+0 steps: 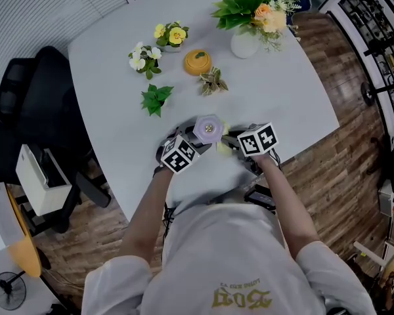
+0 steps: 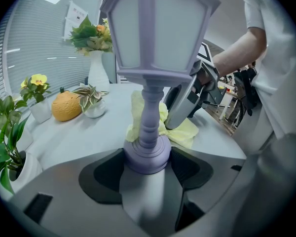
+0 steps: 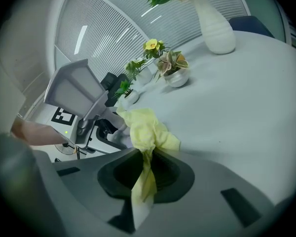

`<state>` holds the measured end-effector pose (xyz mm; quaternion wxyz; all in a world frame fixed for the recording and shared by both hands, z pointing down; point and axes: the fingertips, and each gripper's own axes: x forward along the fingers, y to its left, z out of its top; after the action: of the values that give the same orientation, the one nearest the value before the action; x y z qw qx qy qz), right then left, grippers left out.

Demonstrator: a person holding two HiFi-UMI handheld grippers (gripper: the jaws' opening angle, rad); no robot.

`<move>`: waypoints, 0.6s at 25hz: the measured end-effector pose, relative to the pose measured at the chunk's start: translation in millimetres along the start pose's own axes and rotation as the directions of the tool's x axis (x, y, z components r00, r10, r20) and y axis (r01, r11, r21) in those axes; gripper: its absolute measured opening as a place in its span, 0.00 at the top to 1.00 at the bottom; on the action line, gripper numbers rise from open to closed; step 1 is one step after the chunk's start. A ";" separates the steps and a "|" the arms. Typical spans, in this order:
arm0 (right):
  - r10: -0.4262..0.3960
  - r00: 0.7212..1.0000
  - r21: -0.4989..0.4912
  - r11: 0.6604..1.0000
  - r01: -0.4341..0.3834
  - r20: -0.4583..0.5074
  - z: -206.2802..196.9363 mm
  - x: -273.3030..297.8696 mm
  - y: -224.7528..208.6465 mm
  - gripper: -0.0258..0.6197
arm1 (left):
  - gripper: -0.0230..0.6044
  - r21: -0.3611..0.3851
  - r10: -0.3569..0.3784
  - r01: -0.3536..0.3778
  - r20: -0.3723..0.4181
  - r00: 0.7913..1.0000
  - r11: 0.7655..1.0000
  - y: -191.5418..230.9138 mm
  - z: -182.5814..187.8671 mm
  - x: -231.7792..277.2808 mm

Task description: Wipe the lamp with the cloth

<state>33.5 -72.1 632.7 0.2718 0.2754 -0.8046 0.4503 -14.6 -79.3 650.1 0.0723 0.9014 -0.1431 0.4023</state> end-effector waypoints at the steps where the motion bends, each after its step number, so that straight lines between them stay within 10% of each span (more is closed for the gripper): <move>1: 0.002 1.000 0.000 1.000 -0.002 -0.002 -1.1 0.0 0.7 0.87 | 0.48 0.000 0.000 0.000 -0.001 1.000 1.000 -0.1 -0.1 0.0; 15: 0.027 0.999 -0.032 0.999 -0.029 -0.045 -12.1 4.3 15.4 0.87 | 0.48 0.001 0.001 -0.001 -0.001 1.000 1.000 0.1 -0.2 -0.1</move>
<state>22.2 -55.5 632.2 0.2879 0.2495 -0.8094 0.4470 -14.8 -79.4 650.2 0.0717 0.9011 -0.1434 0.4029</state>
